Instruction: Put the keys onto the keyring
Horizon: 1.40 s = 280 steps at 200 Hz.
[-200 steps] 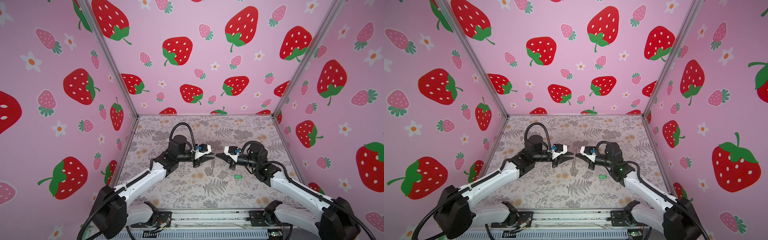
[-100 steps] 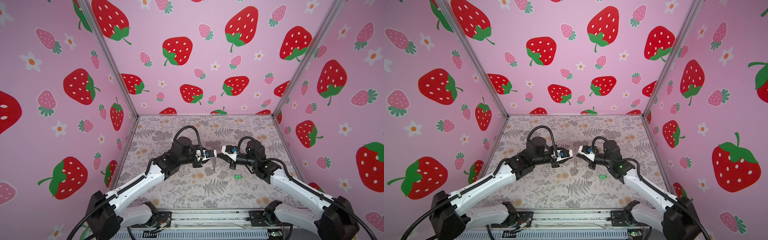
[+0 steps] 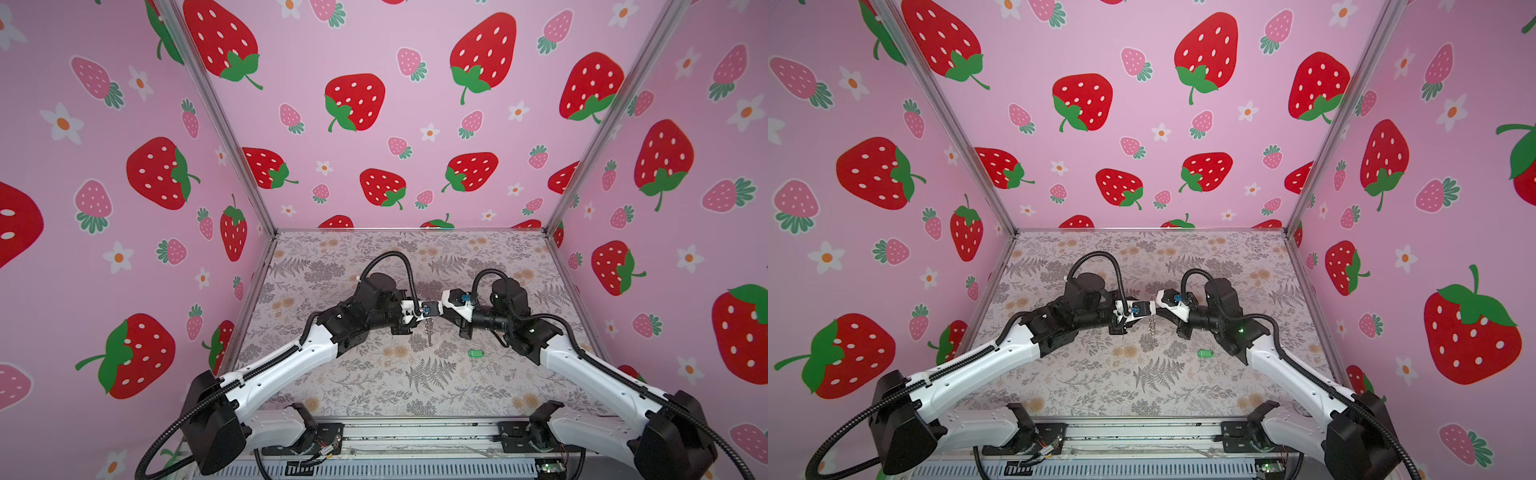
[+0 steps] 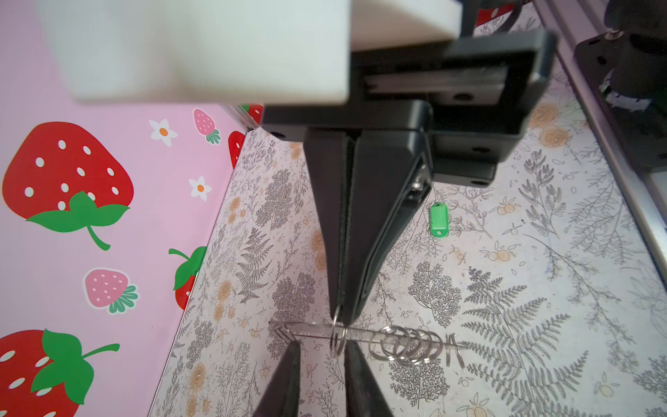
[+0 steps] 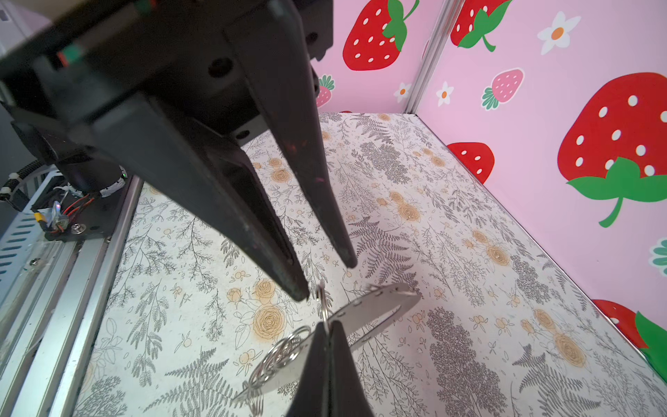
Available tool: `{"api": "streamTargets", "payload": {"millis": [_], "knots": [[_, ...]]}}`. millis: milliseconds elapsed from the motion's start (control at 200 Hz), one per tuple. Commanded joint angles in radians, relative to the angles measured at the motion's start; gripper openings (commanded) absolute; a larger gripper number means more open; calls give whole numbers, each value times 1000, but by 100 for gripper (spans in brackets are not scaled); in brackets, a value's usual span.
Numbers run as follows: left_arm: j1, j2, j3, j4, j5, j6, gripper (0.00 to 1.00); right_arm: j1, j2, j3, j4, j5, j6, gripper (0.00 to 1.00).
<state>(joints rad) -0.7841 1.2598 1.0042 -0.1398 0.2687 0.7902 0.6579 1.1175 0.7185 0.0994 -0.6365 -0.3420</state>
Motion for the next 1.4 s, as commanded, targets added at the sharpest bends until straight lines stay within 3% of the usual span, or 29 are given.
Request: {"api": "streamTargets", "payload": {"millis": [0,265,420,880,1101,1396], "knots": [[-9,20,55,-38,-12,26,22,-3,2,37,-12,-11,-25,0],[-12,50,82,-74,-3,21,19,-3,2,40,-15,-8,-25,0],[-12,55,88,-79,3,16,13,-3,3,39,-15,-10,-26,0],[-3,76,86,-72,40,-46,14,-3,-12,32,26,-31,8,0],[8,80,80,-64,51,-63,7,-2,-15,32,47,-46,27,0],[58,69,55,-14,143,-147,11,-3,-18,20,81,-58,48,0]]}}
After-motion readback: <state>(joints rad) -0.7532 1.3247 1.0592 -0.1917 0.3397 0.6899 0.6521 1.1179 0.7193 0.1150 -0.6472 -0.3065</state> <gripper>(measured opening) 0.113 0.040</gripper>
